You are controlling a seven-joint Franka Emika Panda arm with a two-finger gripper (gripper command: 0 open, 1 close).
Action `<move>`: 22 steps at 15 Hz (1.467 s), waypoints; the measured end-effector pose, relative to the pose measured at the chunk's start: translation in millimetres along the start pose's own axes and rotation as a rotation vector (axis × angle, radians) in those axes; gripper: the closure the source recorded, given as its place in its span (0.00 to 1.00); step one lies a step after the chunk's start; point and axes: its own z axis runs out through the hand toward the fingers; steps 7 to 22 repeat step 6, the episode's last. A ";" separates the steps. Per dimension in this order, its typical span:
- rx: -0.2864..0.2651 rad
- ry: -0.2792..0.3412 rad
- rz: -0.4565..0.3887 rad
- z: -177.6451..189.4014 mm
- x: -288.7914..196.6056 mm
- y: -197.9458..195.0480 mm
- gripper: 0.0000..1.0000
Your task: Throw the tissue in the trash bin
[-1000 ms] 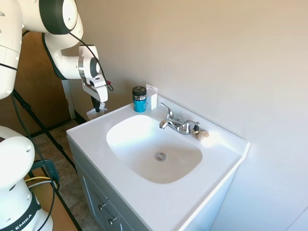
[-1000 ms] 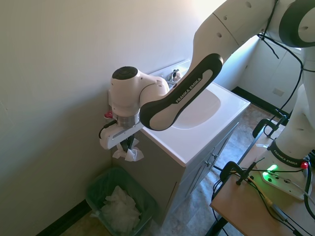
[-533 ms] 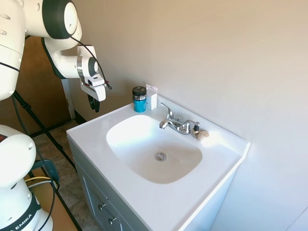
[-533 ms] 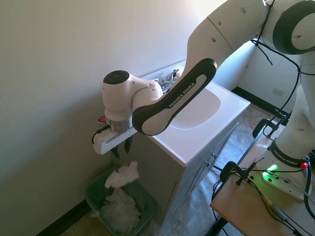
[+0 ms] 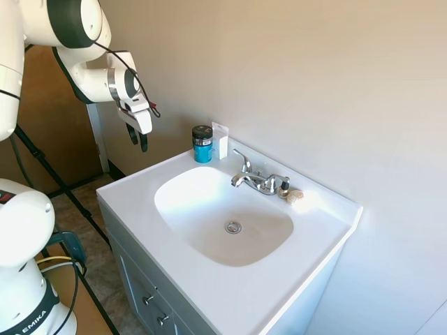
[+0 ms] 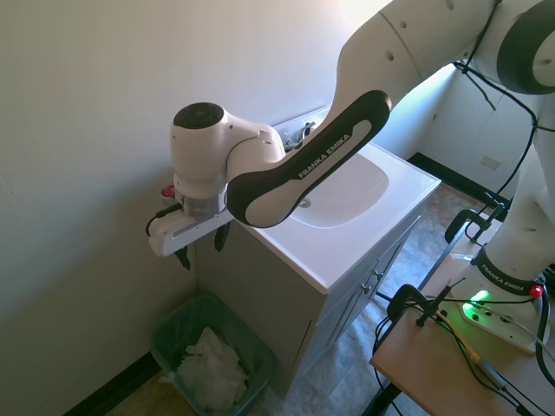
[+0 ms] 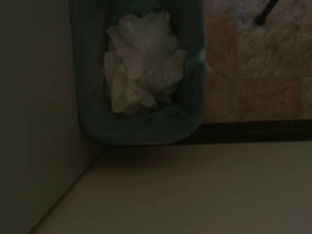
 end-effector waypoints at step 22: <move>0.048 0.091 0.095 -57.6 21.5 47.6 0.00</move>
